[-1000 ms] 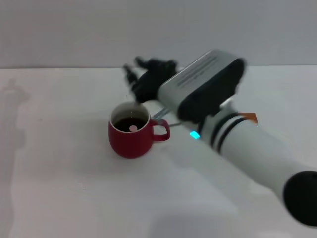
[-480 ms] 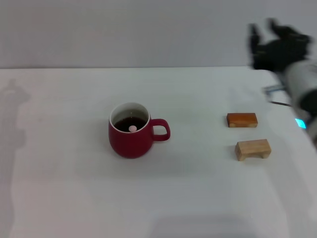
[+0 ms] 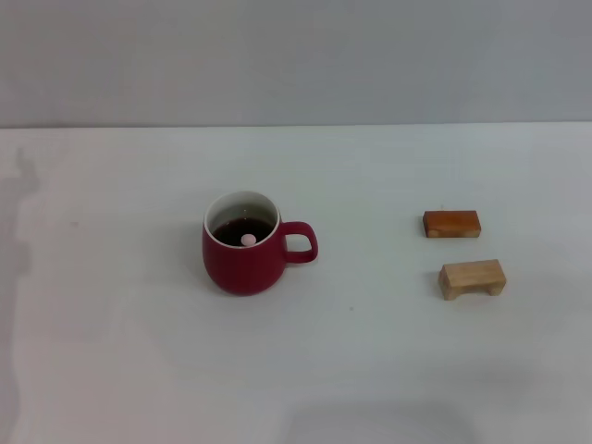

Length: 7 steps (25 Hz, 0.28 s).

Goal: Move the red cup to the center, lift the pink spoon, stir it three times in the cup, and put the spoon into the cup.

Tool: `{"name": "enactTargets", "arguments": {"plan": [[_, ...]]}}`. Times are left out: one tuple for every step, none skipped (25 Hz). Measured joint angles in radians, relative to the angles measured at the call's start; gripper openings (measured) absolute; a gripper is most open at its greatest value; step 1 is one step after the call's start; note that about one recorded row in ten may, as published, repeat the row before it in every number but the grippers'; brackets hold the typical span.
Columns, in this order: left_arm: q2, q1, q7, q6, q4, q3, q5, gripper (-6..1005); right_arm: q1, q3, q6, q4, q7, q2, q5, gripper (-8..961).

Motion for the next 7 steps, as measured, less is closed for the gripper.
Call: {"name": "enactTargets", "arguments": {"plan": [[0.001,-0.001,0.000,-0.004,0.000,-0.015,0.000,219,-0.025,0.010,-0.071,-0.033,0.076,0.000,-0.014,624],[0.001,-0.001,0.000,-0.004,0.000,-0.015,0.000,262,-0.025,0.010,-0.071,-0.033,0.076,0.000,-0.014,624],[0.002,-0.001,0.000,-0.004,-0.001,-0.021,0.000,306,-0.034,0.014,-0.112,-0.058,0.117,0.000,-0.022,624],[0.002,-0.001,0.000,-0.005,-0.002,-0.024,0.000,306,-0.037,0.017,-0.138,-0.076,0.142,-0.001,-0.027,624],[0.002,-0.001,0.000,-0.005,-0.003,-0.027,0.000,306,-0.038,0.023,-0.154,-0.094,0.164,-0.001,-0.030,624],[0.002,0.000,0.000,-0.005,-0.004,-0.030,0.000,306,-0.031,0.044,-0.167,-0.129,0.201,-0.001,-0.031,624],[0.002,0.001,-0.001,-0.006,-0.005,-0.032,0.000,306,-0.031,0.044,-0.167,-0.129,0.201,-0.001,-0.031,624]]}}
